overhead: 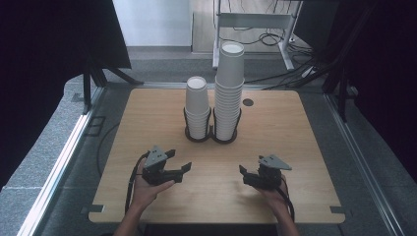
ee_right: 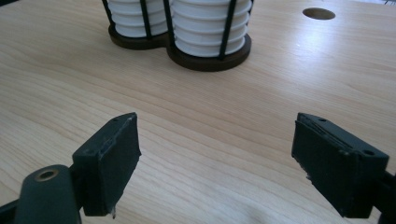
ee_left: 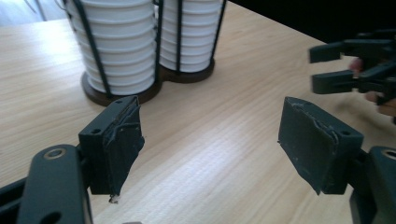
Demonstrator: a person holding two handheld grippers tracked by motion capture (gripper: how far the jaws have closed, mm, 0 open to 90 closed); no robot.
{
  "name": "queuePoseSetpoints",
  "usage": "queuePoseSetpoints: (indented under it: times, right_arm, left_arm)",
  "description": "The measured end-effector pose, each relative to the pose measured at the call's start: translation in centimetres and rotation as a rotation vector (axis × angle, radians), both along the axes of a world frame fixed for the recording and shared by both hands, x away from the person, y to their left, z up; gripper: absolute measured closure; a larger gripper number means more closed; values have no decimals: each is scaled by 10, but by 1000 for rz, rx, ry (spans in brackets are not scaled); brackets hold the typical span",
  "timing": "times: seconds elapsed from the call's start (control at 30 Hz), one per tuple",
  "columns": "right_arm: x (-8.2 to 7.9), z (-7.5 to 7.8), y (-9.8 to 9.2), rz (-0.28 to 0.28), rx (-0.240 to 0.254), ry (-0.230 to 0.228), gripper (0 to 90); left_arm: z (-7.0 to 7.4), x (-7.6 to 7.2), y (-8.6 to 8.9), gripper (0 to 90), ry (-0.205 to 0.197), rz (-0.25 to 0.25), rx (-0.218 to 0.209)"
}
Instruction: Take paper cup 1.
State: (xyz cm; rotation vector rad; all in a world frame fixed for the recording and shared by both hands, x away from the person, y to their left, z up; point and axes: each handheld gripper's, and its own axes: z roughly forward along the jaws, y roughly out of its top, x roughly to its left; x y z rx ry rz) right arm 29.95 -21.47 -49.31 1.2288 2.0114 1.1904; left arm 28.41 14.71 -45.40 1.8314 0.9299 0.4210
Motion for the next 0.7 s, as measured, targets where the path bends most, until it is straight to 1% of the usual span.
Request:
queuePoseSetpoints:
  times: [0.1,0.23,0.3,0.37,0.43,0.5,0.57,0.63,0.7]
  right_arm:
    - [0,0,-9,8,20,1,182]
    - [-2,1,-13,5,29,-22,183]
    - [-2,0,-12,9,23,-19,182]
    - [-2,-2,-11,7,-3,-13,176]
    - [-2,-4,-10,12,-3,-11,176]
    - [-2,-5,-9,16,-1,-6,178]
    - [-2,-7,-9,22,-3,-4,177]
    - [-2,-8,-10,24,0,-7,177]
    - [-2,-7,-10,26,4,-13,176]
  left_arm:
    - [-1,1,-1,215,1,-10,14]
    - [-5,1,-5,215,11,-27,36]
    - [-7,0,-8,212,12,-30,51]
    - [-7,-1,-9,209,9,-32,55]
    - [-6,-1,-9,209,5,-32,55]
    - [-5,-1,-7,210,5,-27,41]
    - [-4,-1,-4,201,12,-20,9]
    - [-3,-1,-1,200,14,-16,-12]
    - [-2,-1,0,196,11,-15,-20]
